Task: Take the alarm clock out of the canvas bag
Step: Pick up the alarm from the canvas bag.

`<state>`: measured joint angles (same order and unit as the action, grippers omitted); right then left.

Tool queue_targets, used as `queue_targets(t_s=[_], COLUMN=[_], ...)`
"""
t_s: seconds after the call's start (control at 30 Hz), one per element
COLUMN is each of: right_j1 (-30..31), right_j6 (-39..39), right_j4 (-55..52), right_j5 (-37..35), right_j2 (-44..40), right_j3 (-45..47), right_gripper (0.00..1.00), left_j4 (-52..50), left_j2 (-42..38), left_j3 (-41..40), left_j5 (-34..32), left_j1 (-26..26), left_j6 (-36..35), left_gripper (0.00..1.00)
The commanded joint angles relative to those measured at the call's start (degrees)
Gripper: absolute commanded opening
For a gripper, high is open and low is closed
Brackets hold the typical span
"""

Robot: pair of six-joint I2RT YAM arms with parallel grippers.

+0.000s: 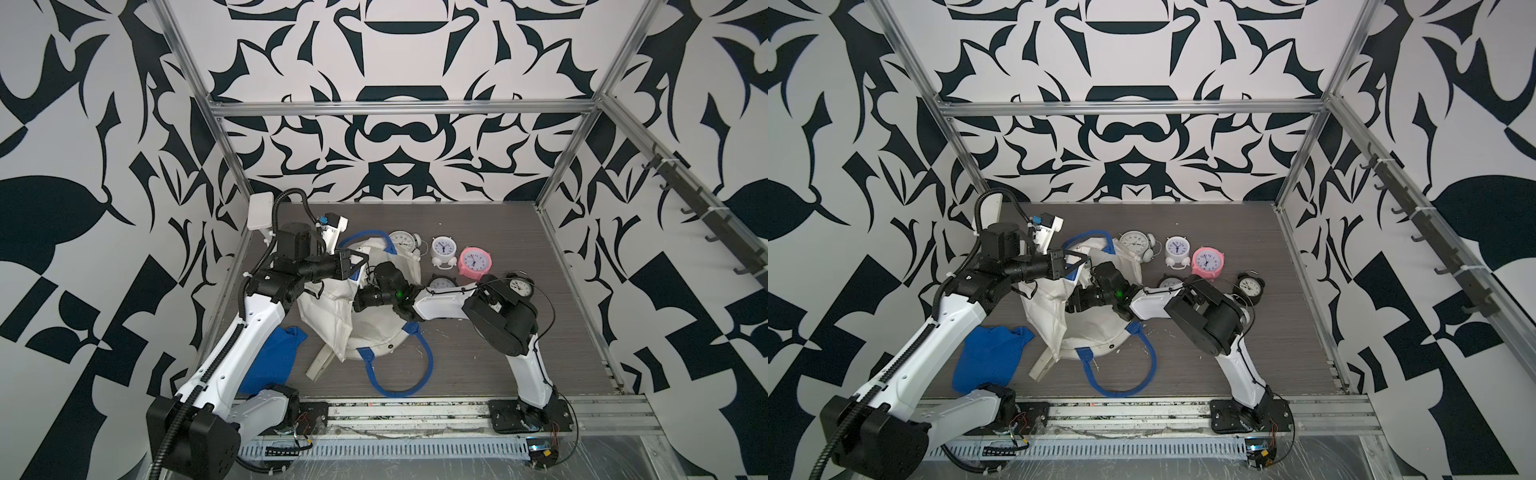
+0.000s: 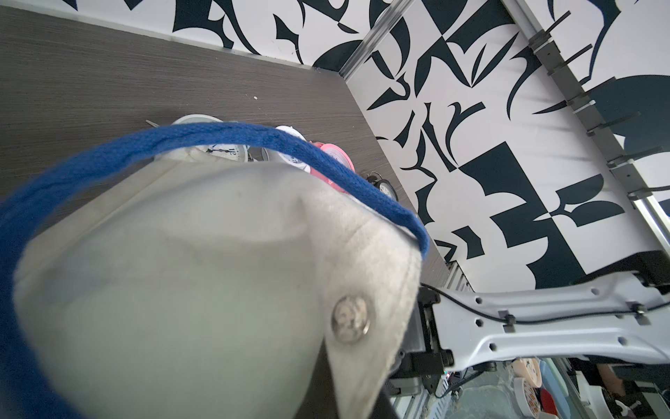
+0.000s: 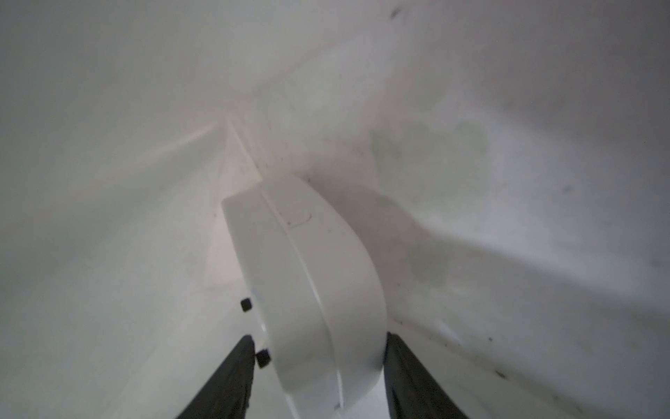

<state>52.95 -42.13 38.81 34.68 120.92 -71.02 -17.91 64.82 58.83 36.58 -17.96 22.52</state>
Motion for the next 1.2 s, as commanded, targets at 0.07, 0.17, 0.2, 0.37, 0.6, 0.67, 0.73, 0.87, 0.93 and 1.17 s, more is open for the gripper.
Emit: queue_targets(t_s=[0.07, 0.17, 0.2, 0.37, 0.6, 0.67, 0.73, 0.87, 0.93, 1.17], right_j1=[1.02, 1.03, 1.08, 1.12, 1.53, 1.80, 1.98, 2.31, 2.59, 2.91], right_j6=[1.16, 0.62, 0.52, 0.31, 0.00, 0.54, 1.11, 1.73, 2.66, 6.90], right_j4=[2.06, 2.21, 2.55, 5.53, 8.13, 7.71, 7.20, 6.68, 5.52, -3.35], right_j5=[2.33, 2.96, 2.95, 3.35, 4.00, 3.78, 3.26, 2.77, 2.22, -2.72], right_j2=[-1.15, -1.17, -1.42, -2.84, -5.26, -6.40, -7.57, -8.96, -10.04, -11.04], right_j3=[-3.25, -4.46, -4.43, -2.91, -0.56, 0.15, 1.37, 2.74, 3.34, 3.15], right_gripper=[0.61, 0.61, 0.61, 0.60, 0.58, 0.57, 0.56, 0.55, 0.54, 0.56], left_j4=[4.74, 5.42, 5.43, 5.64, 5.52, 5.51, 5.88, 6.83, 7.57, 8.62], left_j2=[-0.64, -0.69, -0.72, -0.74, -0.87, -0.90, -0.87, -0.74, -0.75, -0.85], left_j3=[-0.03, -0.52, -0.61, -1.31, -1.78, -1.79, -1.66, -1.23, -0.97, -0.16], left_j5=[3.19, 3.22, 3.02, 2.89, 1.65, 1.48, 1.48, 2.09, 2.26, 3.37], left_j1=[-0.18, -0.18, -0.16, -0.17, -0.16, -0.13, -0.11, -0.12, -0.14, -0.13], left_j6=[0.92, 1.29, 1.29, 1.38, 1.46, 1.60, 2.27, 3.87, 4.83, 6.65], left_gripper=[0.00, 0.00, 0.00, 0.00, 0.00, 0.00, 0.00, 0.00, 0.00, 0.00])
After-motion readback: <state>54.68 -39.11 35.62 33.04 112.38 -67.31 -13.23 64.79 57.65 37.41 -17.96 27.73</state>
